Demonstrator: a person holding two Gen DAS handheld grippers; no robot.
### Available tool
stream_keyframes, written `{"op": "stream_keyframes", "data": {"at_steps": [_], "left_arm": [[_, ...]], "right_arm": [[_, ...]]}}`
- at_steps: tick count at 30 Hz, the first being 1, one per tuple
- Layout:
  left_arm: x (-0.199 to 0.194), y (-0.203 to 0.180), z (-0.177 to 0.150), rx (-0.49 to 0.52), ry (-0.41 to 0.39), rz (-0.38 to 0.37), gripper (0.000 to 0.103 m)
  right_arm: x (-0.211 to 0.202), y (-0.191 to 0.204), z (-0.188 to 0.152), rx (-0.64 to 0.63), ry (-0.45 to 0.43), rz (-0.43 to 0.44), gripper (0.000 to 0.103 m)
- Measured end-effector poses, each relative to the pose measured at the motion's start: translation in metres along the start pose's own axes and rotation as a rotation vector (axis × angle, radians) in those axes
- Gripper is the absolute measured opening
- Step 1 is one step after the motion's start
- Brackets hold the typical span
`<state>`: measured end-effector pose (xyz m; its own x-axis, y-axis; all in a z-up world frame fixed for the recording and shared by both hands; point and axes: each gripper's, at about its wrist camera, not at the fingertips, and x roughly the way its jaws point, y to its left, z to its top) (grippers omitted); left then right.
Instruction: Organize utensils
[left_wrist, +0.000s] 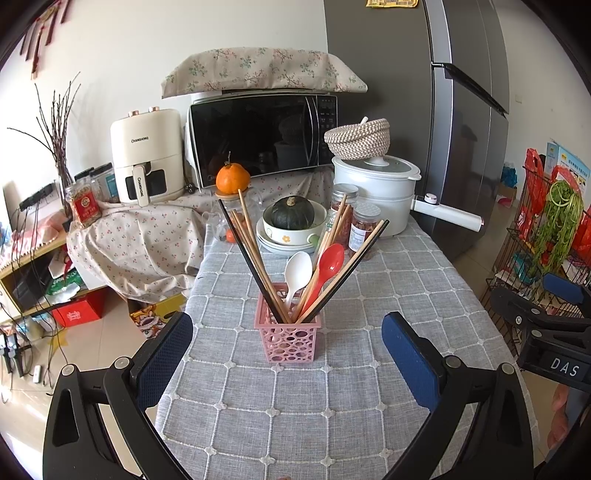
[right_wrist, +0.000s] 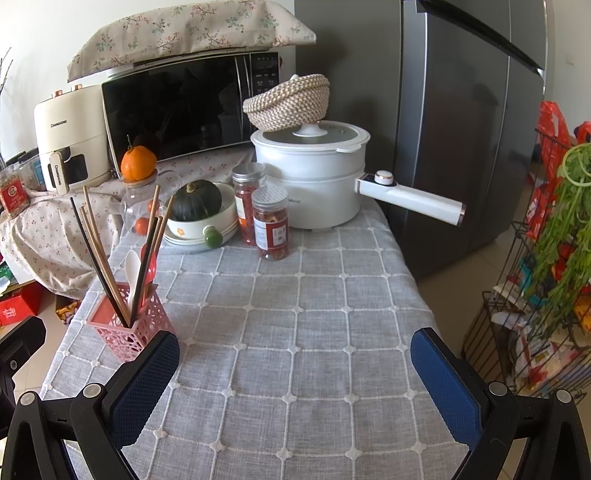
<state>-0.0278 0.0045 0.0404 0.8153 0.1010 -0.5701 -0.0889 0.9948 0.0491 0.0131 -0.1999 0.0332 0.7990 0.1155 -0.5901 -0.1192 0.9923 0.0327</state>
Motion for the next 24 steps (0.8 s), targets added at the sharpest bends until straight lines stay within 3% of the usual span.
{"op": "stream_keyframes", "data": {"at_steps": [24], "left_arm": [[0.0039, -0.0015, -0.0050, -0.004, 0.018, -0.009, 0.103]], "right_arm": [[0.0027, 0.0026, -0.0059, 0.004, 0.015, 0.003, 0.103]]}}
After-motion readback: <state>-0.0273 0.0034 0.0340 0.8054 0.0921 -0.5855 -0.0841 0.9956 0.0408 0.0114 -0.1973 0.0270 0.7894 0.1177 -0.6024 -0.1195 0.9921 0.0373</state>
